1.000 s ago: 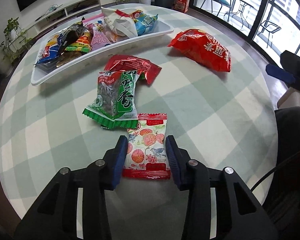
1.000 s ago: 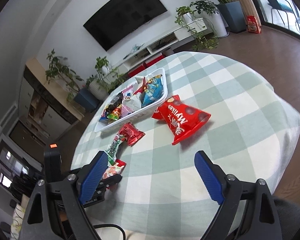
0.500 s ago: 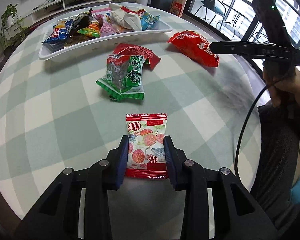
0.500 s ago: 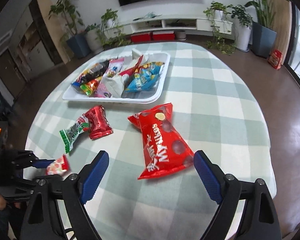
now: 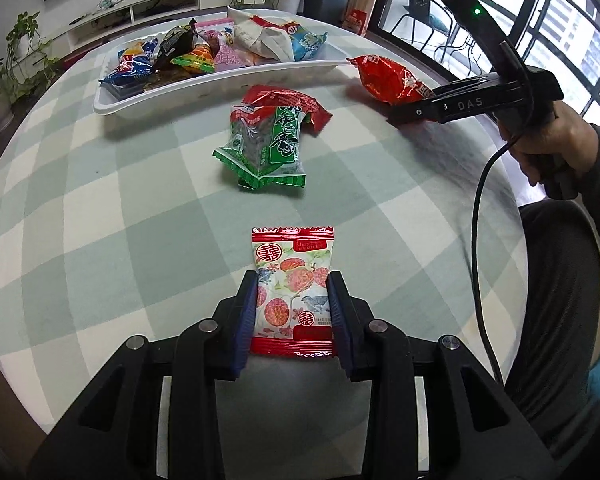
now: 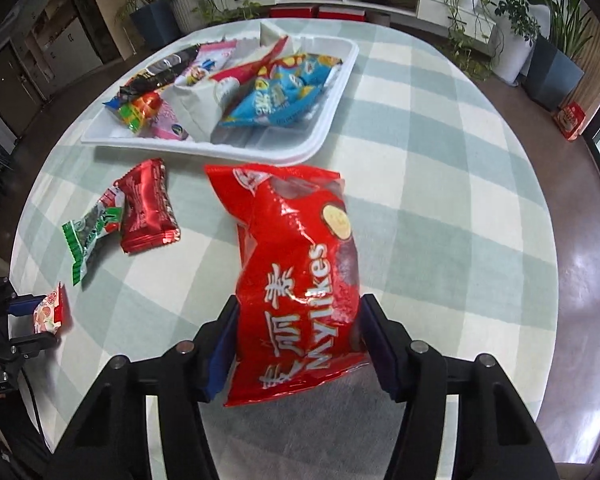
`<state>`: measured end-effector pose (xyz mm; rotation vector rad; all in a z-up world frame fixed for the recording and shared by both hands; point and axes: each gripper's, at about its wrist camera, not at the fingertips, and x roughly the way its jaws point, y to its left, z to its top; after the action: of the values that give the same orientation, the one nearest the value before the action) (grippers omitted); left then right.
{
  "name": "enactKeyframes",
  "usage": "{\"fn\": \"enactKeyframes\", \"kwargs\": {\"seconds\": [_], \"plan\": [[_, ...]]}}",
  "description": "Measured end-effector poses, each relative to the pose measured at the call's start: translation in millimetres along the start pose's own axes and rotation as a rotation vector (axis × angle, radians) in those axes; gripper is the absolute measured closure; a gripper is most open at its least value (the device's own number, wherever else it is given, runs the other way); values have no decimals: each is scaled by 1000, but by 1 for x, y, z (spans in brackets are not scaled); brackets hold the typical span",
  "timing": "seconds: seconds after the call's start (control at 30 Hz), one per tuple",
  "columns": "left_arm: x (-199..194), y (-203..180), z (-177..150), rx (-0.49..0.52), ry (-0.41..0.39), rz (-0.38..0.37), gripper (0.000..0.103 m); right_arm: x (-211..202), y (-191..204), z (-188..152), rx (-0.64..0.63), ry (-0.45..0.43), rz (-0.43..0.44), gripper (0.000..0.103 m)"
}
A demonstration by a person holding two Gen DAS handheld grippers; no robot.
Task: Organize snacks
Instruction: 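Lift and carry both held packets over the white tray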
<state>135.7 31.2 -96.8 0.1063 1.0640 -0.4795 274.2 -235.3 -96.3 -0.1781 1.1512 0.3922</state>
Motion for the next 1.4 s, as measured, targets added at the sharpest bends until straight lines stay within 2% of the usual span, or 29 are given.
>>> {"fn": "enactKeyframes", "kwargs": {"seconds": [0.1,0.27,0.4,0.6,0.9,1.0,1.2,1.4], "plan": [[0,1,-1,-2,-4,-3,71,0,0,2,5,6,-3,42],[-2,6,-3,-31,-17,-30,71,-5,4,2,11,-11,4,54],[-3,6,-3,-35,-26,-30,71,-13,4,-6,46,-42,27,59],[-9,10,-5,-63,-59,-39,71,-45,8,-25,130,-141,104,60],[-39,29,-2,-165,-153,-141,71,-82,1,-51,297,-266,238,60],[-56,42,5,-203,-200,-165,71,-89,-13,-56,350,-290,231,60],[-88,76,26,-248,-282,-156,71,-103,-48,-57,461,-337,217,60],[-108,110,58,-270,-346,-141,71,-123,-64,-40,492,-391,200,60]]}}
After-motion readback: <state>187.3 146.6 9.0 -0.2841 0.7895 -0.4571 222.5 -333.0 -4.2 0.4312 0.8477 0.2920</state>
